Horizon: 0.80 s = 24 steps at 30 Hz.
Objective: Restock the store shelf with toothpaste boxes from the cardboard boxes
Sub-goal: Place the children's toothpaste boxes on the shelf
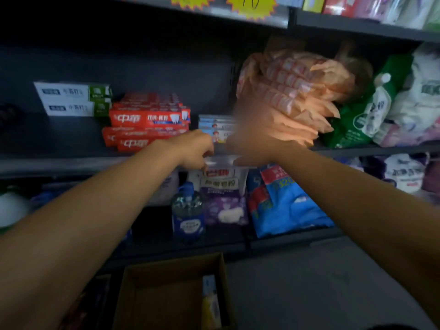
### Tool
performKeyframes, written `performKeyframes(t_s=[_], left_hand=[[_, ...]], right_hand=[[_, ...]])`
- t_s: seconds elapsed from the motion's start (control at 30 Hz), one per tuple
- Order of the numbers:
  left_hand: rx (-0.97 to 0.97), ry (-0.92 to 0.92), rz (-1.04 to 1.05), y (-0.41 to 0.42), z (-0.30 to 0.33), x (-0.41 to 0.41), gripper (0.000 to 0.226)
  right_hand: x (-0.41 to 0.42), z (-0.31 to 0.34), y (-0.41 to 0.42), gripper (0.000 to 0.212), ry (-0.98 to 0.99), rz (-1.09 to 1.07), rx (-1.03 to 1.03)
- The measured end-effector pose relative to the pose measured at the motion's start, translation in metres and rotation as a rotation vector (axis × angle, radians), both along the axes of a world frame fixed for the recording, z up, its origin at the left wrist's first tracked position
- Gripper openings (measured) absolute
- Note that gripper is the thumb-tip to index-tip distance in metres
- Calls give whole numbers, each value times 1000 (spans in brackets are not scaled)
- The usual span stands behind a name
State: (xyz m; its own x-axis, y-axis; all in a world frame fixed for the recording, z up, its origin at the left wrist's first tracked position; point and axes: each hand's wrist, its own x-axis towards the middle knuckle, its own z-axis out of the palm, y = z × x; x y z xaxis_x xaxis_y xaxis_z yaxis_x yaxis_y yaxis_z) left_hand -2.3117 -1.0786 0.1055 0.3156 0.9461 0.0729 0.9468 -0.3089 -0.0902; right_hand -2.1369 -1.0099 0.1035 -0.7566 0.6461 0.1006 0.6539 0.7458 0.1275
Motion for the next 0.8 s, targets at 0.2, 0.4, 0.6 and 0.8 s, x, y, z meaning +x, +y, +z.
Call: performKeyframes(t_s=[0.2,0.4,0.6,0.8], left_hand=[[-157,-2,7,-42,-69,6,21],[-288,49,15,-54,-142,1,25],[-403,-19,0,-44,-201,-7,25],[-516,-150,53,-33,-257,-10,17]], right_hand=[[5,-75,-37,41,-37,44,-93],[4,-145,-46,39,-85,85,-210],[1,-205,-43,47,-93,95,-331],[-6,-267,-35,34,-106,80,-450]])
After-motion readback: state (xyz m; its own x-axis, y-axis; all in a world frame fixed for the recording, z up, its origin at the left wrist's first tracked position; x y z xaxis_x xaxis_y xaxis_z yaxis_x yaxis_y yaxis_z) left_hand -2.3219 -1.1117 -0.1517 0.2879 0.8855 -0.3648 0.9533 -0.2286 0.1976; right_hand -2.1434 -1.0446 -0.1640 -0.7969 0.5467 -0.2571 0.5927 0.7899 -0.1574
